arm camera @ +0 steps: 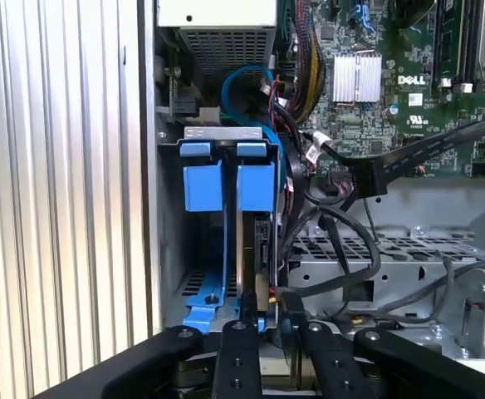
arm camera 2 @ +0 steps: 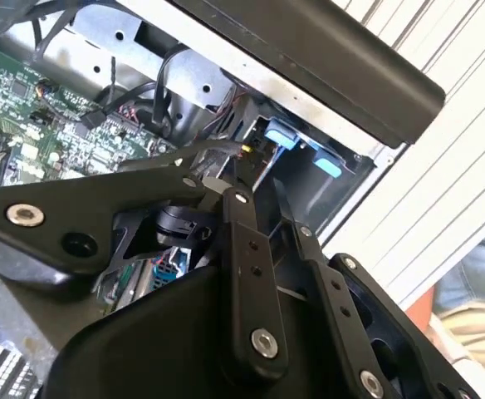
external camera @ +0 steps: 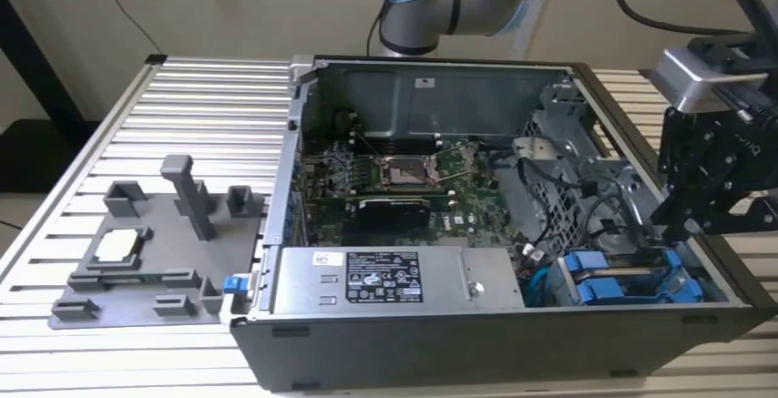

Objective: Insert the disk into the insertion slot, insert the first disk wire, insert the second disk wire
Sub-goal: 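Insert the first disk wire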

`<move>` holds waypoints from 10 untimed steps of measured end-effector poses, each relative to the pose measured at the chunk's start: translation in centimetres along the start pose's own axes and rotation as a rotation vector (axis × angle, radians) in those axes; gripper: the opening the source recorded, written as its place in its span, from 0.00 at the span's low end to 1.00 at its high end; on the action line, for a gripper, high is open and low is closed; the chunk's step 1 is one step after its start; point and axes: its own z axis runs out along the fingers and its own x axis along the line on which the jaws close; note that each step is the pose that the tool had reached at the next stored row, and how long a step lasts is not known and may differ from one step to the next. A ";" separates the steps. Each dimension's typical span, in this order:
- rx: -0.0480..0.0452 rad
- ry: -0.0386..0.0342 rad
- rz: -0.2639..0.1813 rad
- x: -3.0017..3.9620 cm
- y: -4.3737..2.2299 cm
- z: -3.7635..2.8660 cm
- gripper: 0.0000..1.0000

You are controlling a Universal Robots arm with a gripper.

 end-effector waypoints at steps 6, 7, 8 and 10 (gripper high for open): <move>0.0000 0.0004 0.000 0.00 -0.13 -2.65 0.26; 0.0001 0.0004 0.000 0.00 -0.14 -2.91 0.26; 0.0001 0.0002 0.000 0.00 -0.15 -2.93 0.26; 0.0001 0.0000 0.000 0.00 -0.15 -2.95 0.26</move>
